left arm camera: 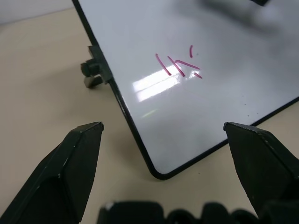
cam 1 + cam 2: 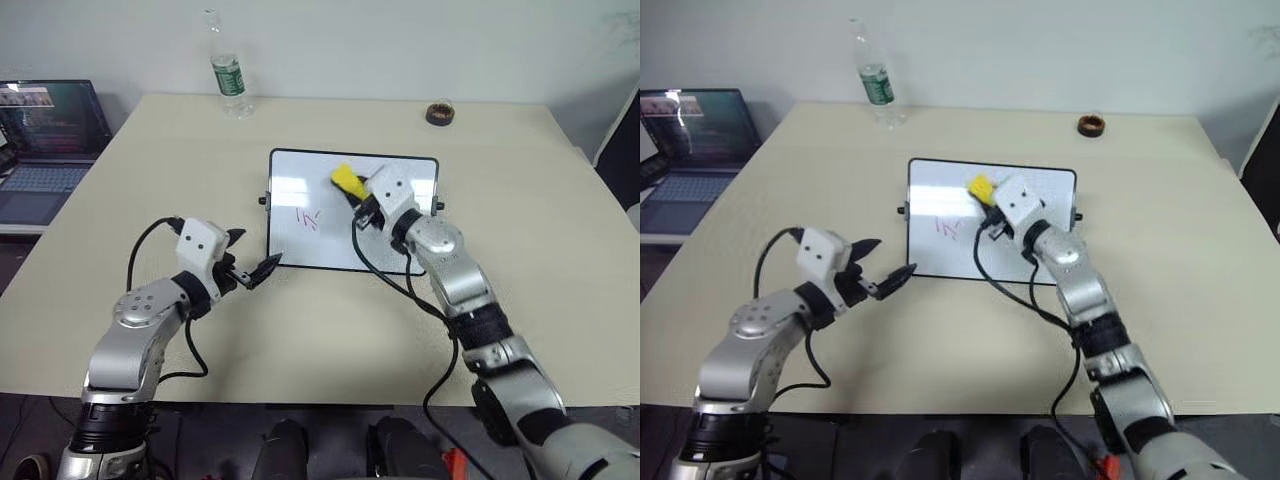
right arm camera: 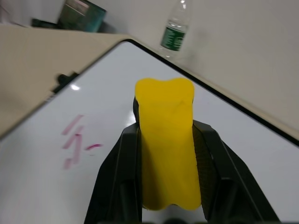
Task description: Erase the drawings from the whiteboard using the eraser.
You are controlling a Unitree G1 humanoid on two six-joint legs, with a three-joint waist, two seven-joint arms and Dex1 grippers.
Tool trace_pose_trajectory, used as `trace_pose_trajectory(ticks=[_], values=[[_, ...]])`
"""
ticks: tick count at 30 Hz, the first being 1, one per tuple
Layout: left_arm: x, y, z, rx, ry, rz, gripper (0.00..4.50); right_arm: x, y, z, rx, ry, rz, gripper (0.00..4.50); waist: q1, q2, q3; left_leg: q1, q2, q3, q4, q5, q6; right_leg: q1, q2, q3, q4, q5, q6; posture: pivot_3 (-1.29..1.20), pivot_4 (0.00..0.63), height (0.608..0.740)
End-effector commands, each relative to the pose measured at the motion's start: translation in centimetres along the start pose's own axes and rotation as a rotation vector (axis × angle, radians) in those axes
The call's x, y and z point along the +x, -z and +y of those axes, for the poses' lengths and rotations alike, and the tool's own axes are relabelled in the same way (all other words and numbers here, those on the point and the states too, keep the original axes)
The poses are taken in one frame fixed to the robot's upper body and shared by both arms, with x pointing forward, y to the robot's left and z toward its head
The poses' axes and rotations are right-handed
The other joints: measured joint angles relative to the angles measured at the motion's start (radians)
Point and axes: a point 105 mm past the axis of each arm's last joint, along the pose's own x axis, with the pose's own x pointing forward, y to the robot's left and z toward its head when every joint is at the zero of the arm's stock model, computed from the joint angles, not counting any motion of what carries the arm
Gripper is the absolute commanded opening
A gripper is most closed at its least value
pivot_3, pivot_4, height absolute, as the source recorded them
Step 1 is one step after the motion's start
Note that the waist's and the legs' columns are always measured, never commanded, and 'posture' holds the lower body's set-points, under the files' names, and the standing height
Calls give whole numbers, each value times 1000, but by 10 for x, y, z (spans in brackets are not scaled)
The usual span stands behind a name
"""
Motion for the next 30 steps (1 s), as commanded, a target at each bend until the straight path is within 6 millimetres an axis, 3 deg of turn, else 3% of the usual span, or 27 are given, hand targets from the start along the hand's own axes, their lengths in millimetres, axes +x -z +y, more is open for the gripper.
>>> trace_pose_trajectory(ticks=[1,6,10,19,27,30], values=[[-9,-15,10,5,-38,-60,4500,-29,-25,12,20,-121,-60,1108,0,0,0,0,0,0,0,0,0,0,0,0,0,0,0,0,150,740],[-15,-20,11,-1,-24,-69,4500,-68,-18,26,75,-184,-1,1108,0,0,0,2,-2,-1,1,0,0,3,-1,-1,1,0,0,0,150,740],[-17,-22,16,17,-10,-57,4500,-88,3,41,93,-214,92,1108,0,0,0,3,-2,-1,1,0,0,3,1,-1,0,0,0,0,150,740],[-15,-25,14,35,28,-31,4500,-83,7,44,58,-198,101,1108,-3,-1,0,3,-3,0,1,0,0,3,2,0,0,0,0,0,150,740],[-14,-17,10,47,60,13,4500,-14,3,27,-298,-125,117,1108,-10,-1,0,4,-2,1,1,0,0,2,3,0,1,0,0,0,150,740],[-10,-17,6,74,84,18,4500,34,-7,33,-448,-159,98,1108,-12,-1,1,2,-2,1,1,0,0,1,2,0,0,0,0,0,150,740]])
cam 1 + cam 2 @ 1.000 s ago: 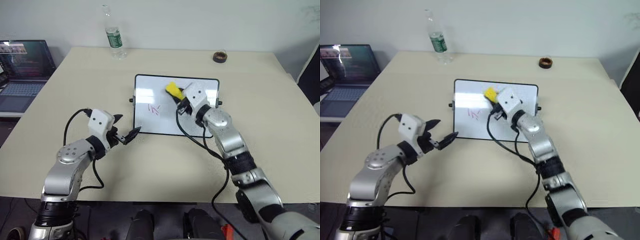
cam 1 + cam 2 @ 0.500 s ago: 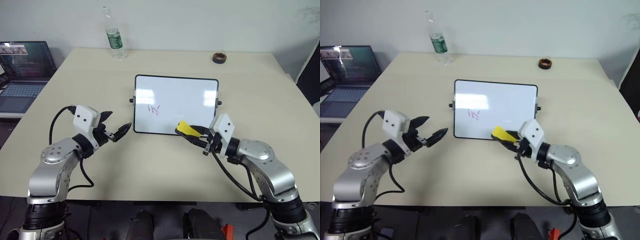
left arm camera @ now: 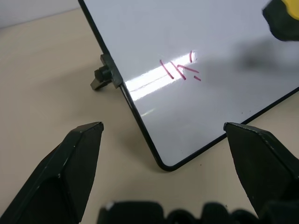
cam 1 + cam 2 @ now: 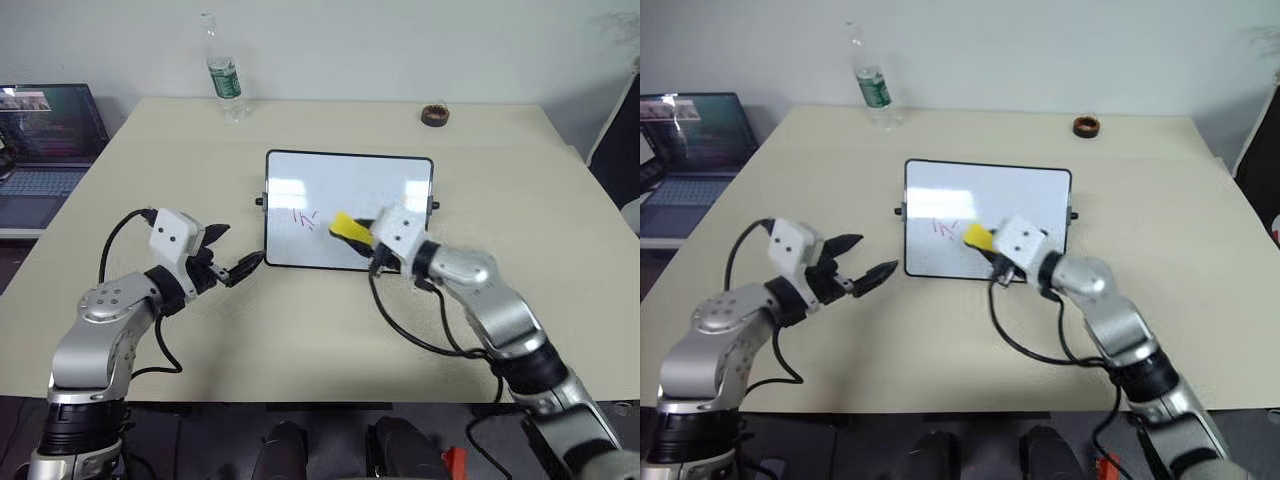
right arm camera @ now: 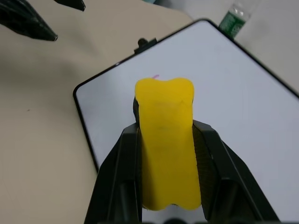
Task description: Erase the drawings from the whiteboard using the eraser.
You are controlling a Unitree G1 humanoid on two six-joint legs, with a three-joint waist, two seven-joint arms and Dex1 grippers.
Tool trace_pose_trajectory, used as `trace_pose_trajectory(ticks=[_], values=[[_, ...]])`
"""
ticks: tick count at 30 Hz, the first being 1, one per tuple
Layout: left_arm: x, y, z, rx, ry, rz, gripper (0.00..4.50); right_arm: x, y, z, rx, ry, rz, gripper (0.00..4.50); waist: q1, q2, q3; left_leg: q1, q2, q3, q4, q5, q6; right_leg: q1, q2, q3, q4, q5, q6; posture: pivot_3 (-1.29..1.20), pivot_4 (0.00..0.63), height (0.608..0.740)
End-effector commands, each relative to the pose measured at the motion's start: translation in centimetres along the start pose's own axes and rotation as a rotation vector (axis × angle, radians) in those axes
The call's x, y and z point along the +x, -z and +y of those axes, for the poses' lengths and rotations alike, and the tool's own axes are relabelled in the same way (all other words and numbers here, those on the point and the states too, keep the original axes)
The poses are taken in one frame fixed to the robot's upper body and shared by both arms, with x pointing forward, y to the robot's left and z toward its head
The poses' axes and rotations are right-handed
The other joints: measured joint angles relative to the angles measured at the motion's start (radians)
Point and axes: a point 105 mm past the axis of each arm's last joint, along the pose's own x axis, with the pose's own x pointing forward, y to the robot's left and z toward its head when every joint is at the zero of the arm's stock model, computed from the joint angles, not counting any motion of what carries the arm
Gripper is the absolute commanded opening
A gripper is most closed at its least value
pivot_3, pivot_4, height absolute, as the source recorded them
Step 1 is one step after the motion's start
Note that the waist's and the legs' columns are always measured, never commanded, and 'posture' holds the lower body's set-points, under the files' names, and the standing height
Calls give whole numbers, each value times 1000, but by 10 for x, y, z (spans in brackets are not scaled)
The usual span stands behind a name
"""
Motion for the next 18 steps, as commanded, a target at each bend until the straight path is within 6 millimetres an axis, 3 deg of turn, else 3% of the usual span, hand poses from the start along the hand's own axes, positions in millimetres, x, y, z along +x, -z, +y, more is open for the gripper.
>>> trace_pose_trajectory(ticks=[1,7,12,14,17,18], values=[[4,-14,-4,66,31,-28,4500,40,-22,-9,-175,1,-37,1108,-4,0,1,0,0,1,0,0,0,-1,0,0,1,0,0,0,150,740],[5,-15,-10,72,50,-33,4500,74,-2,-11,-203,-18,54,1108,0,-1,0,-1,1,0,0,0,0,-1,-1,0,0,0,0,0,150,740],[3,-8,-12,66,49,-26,4500,67,37,20,-222,-212,180,1107,2,-1,0,0,1,0,0,0,0,0,-3,0,1,0,0,0,150,740],[2,-4,-11,63,46,-21,4500,61,42,29,-234,-277,181,1107,4,-1,0,2,1,-1,0,0,0,1,-2,-1,2,0,0,0,150,740],[1,0,-11,58,48,-19,4500,64,31,13,-235,-180,142,1107,4,0,0,3,1,-1,1,0,0,3,-2,-1,3,0,0,0,150,740],[1,1,-11,58,49,-18,4500,67,25,-2,-232,-82,126,1107,4,0,0,3,1,-1,1,0,0,2,-2,-1,3,0,0,0,150,740]])
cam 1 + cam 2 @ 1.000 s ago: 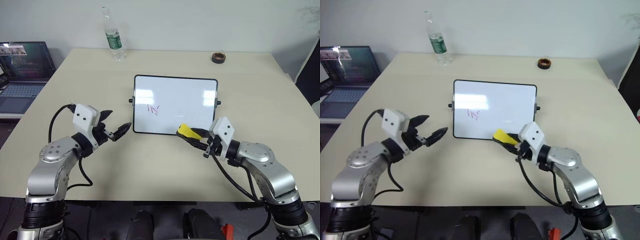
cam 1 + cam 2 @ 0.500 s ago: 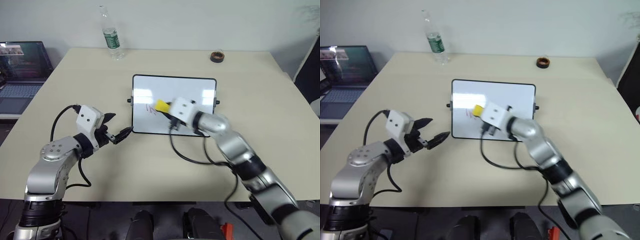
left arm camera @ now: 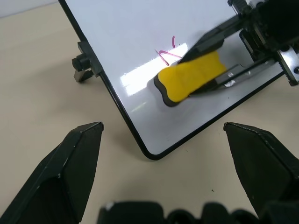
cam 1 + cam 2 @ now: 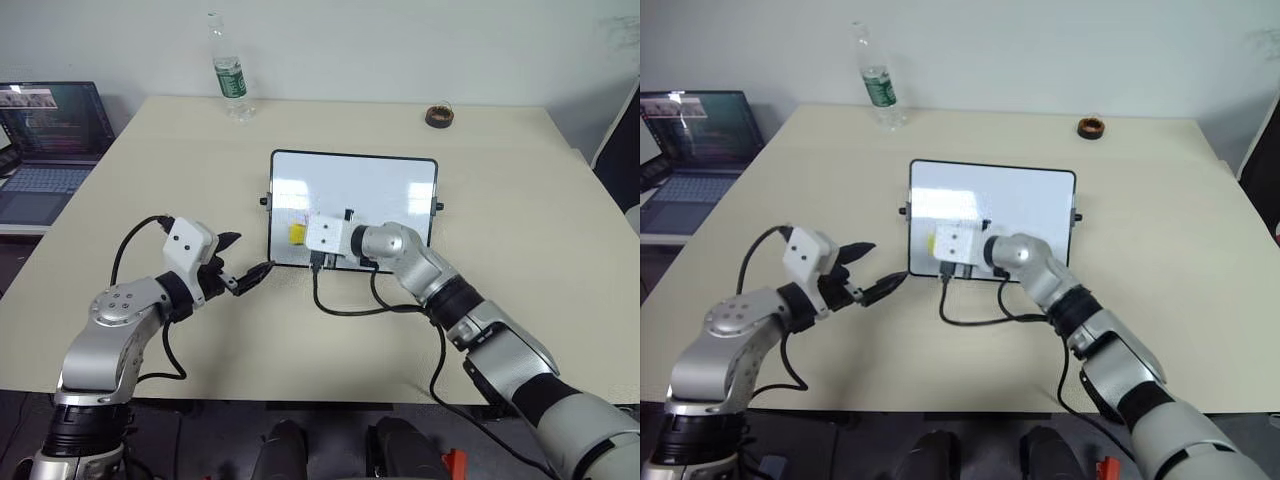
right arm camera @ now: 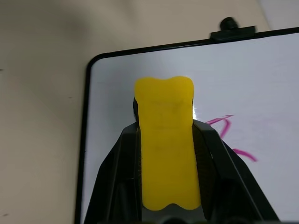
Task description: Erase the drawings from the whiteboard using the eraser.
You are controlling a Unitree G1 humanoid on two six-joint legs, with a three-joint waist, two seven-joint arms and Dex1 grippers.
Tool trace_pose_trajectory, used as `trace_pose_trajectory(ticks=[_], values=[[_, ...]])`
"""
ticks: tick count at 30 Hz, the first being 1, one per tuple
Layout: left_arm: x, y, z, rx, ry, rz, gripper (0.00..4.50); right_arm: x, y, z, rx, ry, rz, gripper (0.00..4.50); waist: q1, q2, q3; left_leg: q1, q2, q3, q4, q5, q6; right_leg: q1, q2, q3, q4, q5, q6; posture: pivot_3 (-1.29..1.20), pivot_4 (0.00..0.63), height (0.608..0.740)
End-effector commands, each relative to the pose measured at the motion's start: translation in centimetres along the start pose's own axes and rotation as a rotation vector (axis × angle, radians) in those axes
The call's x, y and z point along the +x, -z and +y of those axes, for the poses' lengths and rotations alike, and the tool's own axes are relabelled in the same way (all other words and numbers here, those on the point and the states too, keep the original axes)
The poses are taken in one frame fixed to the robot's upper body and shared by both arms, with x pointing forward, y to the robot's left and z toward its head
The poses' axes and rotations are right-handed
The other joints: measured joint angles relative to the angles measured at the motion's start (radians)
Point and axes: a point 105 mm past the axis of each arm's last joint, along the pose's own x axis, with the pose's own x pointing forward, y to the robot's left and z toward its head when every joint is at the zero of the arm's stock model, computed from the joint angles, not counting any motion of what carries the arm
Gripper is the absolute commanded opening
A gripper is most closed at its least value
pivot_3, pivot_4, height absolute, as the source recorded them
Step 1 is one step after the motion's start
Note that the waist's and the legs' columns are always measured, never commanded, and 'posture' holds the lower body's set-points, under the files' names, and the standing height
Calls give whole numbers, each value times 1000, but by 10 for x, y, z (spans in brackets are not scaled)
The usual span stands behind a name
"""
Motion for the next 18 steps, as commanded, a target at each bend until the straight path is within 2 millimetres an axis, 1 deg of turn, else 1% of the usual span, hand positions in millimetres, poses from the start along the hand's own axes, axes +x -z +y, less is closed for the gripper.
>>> trace_pose_trajectory(ticks=[1,3,4,5,7,10,13,14,15,16,18], values=[[-2,-5,1,30,-3,-28,4500,-7,3,-43,10,236,24,1107,0,0,0,0,0,0,0,0,0,0,0,0,0,0,0,0,150,740],[-2,-3,0,29,0,-28,4500,-13,3,-66,19,361,29,1107,2,0,0,0,0,0,1,0,0,-1,0,0,2,0,0,0,150,740],[-3,-2,0,29,0,-27,4500,-14,5,-68,19,368,38,1107,4,0,0,0,0,0,1,0,0,-1,0,0,3,0,0,0,150,740],[-3,-1,0,29,1,-27,4500,-13,8,-65,15,349,48,1107,7,0,0,0,0,0,1,0,0,-1,0,0,3,0,0,0,150,740],[-3,0,0,29,2,-27,4500,-11,15,-54,2,285,71,1107,8,-1,0,-1,0,-1,1,0,0,-1,0,0,3,0,0,0,150,740],[-3,2,1,28,4,-27,4500,-7,24,-29,-31,157,94,1107,6,-1,0,0,0,0,1,0,0,-1,0,0,2,0,0,0,150,740],[-3,3,1,27,6,-28,4500,-10,34,-3,-109,12,111,1106,6,-1,0,0,0,0,1,0,0,0,0,0,2,0,0,0,150,740],[-3,3,0,27,7,-29,4500,-11,37,3,-133,-22,116,1106,6,0,0,1,0,0,1,0,0,0,0,0,2,0,0,0,150,740],[-3,3,0,27,8,-30,4500,-13,39,2,-146,-14,122,1106,6,0,0,2,0,0,1,0,0,1,0,0,2,0,0,0,150,740],[-3,3,0,27,9,-30,4500,-14,40,-4,-142,23,126,1106,6,0,0,3,0,0,0,0,0,3,0,0,2,0,0,0,150,740],[-3,3,-1,28,10,-30,4500,-19,37,-30,-114,178,127,1105,6,0,0,5,0,0,1,0,0,4,0,0,2,0,0,0,150,740]])
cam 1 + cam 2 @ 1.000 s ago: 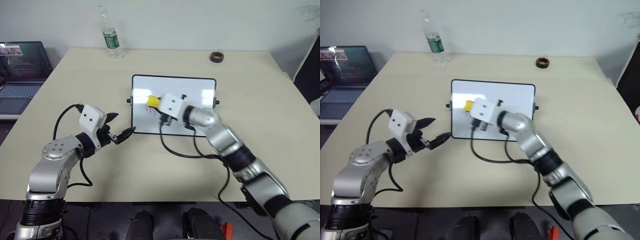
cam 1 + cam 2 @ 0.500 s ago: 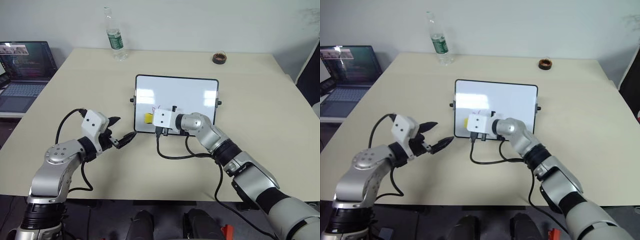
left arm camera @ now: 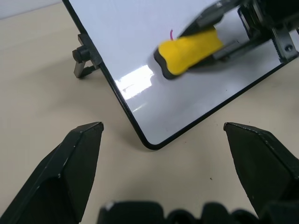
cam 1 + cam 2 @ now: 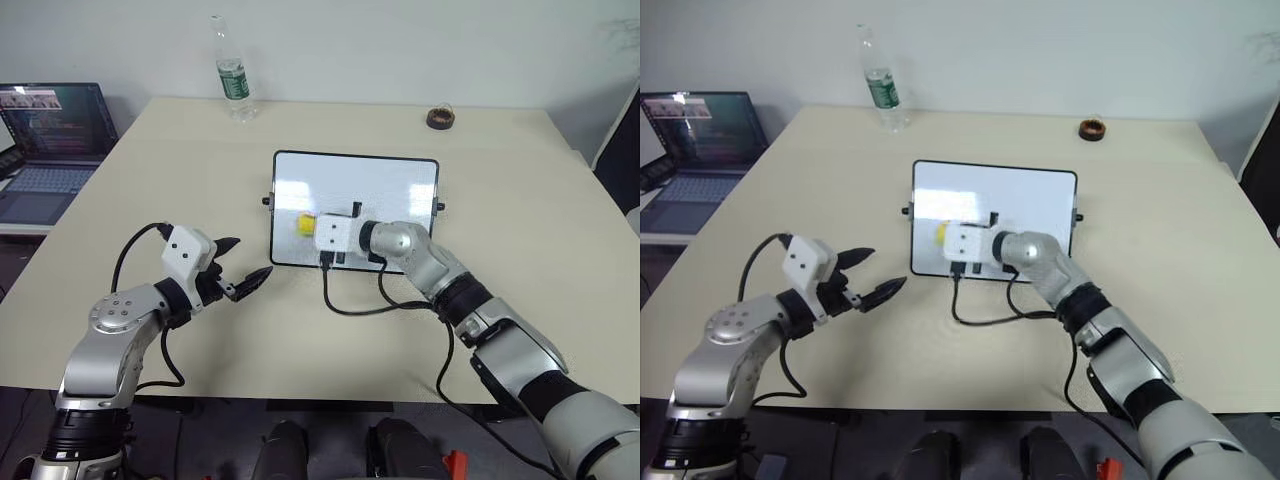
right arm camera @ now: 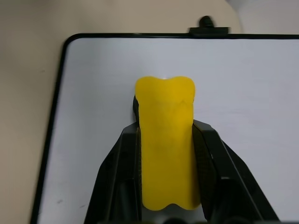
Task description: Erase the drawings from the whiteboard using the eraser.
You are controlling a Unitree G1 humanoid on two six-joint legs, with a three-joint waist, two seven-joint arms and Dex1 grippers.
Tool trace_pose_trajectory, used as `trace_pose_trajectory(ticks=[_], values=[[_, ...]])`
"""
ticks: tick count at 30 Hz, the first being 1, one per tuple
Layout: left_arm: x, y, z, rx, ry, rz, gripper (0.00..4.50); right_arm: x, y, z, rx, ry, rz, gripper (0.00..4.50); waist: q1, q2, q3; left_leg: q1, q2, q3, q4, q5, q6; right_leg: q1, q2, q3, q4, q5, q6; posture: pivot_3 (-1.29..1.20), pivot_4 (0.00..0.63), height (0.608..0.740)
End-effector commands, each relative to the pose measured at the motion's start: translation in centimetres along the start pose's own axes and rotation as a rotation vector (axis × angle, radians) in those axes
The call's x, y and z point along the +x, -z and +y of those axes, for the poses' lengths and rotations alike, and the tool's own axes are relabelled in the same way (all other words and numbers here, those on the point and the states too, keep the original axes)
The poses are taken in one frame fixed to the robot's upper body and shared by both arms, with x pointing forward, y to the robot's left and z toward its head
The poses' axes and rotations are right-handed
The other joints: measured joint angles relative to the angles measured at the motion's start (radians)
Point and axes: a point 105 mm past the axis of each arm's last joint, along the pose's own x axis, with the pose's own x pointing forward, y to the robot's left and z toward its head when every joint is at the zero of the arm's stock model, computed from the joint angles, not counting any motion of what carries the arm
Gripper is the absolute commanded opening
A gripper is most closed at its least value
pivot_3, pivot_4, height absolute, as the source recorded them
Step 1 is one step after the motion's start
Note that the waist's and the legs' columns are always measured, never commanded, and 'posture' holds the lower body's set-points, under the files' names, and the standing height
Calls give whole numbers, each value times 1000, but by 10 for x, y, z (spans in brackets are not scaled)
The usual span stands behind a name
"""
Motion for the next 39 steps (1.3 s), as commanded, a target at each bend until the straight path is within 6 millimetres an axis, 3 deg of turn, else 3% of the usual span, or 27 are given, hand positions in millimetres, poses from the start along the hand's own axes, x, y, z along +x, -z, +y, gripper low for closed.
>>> trace_pose_trajectory(ticks=[1,4,14,16,22,27,32,35,39], values=[[-1,-6,-1,25,2,-23,4500,-11,26,-34,47,206,112,1105,1,0,0,0,0,0,0,0,0,0,0,0,0,0,0,0,150,740],[0,-6,-2,24,6,-23,4500,-17,29,-55,84,321,130,1105,3,0,0,0,0,-1,0,0,0,0,0,0,2,0,0,0,150,740],[1,-8,-5,22,12,-27,4500,-17,31,26,7,-131,123,1104,0,-1,0,0,0,-1,0,0,0,0,0,-1,1,0,0,0,150,740],[1,-8,-6,21,14,-27,4500,-17,33,15,8,-66,139,1104,-1,0,0,1,0,-1,0,0,0,1,0,0,1,0,0,0,150,740],[2,-7,-7,16,17,-26,4500,-30,34,-56,50,344,149,1103,1,0,0,2,0,-1,0,1,0,0,1,0,3,0,-1,0,150,740],[4,-7,-9,12,22,-28,4500,-31,40,-41,35,293,146,1103,4,-1,0,1,-1,-1,0,1,-1,1,0,-1,1,0,0,0,150,740],[6,-9,-12,11,33,-35,4500,-32,27,16,-2,38,73,1103,1,-1,0,0,0,-1,-1,1,-1,1,0,-1,-2,0,0,0,150,740],[11,-18,-17,27,68,-57,4500,-50,18,5,118,166,31,1103,1,0,0,0,0,-1,-1,1,-1,0,0,-1,-2,0,0,0,150,740],[20,-32,-29,68,145,-81,4500,-89,12,-29,347,397,-19,1102,5,0,0,-5,0,-3,-1,1,-1,-2,0,-2,-2,0,0,0,150,740]])
